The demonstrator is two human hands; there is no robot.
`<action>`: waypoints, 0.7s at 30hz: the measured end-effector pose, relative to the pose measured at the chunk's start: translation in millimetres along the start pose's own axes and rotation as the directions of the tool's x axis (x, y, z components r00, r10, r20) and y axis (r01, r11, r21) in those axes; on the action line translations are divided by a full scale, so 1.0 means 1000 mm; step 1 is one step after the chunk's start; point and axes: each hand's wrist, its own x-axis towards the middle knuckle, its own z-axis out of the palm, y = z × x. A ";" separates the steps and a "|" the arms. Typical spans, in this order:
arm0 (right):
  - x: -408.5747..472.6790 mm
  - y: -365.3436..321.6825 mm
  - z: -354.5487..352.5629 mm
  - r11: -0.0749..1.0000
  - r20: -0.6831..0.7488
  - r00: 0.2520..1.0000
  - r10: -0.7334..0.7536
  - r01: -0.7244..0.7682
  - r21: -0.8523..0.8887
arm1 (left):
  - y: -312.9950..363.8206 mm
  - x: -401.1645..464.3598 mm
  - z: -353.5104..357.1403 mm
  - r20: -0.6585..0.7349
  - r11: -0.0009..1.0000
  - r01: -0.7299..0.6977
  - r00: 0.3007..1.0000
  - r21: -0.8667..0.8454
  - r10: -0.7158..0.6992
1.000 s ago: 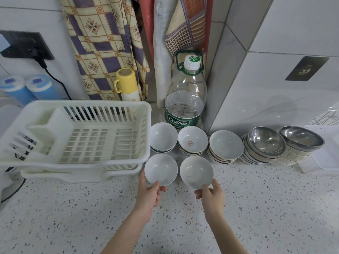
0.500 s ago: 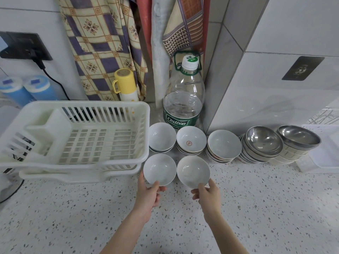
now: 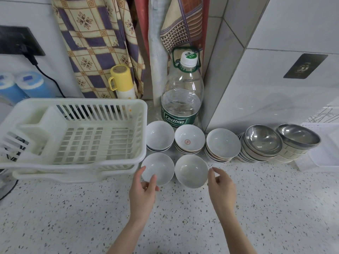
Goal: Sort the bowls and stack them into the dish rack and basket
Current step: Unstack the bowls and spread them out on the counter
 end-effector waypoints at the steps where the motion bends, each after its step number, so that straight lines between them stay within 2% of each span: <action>1: 0.004 -0.006 0.001 0.999 0.007 1.000 -0.002 0.001 0.050 | 0.007 0.004 0.004 0.007 1.000 -0.004 1.000 -0.024 0.004; 5: 0.027 -0.036 0.017 0.976 0.134 0.989 0.058 -0.085 0.200 | 0.033 0.036 0.027 0.041 0.990 0.073 0.997 -0.118 -0.069; 9: 0.052 -0.048 0.040 0.961 0.193 0.965 0.175 -0.210 0.179 | 0.040 0.067 0.047 0.030 0.977 0.174 0.985 -0.120 -0.171; 11: 0.062 -0.051 0.050 0.949 0.191 0.955 0.226 -0.260 0.178 | 0.038 0.079 0.054 0.016 0.958 0.249 0.968 -0.143 -0.250; 15: 0.071 -0.053 0.065 0.958 0.137 0.962 0.236 -0.254 0.135 | 0.033 0.094 0.060 -0.008 0.916 0.328 0.941 -0.230 -0.339; 21: 0.073 -0.052 0.070 0.970 0.016 0.980 0.197 -0.197 0.144 | 0.035 0.097 0.061 -0.026 0.907 0.341 0.933 -0.248 -0.358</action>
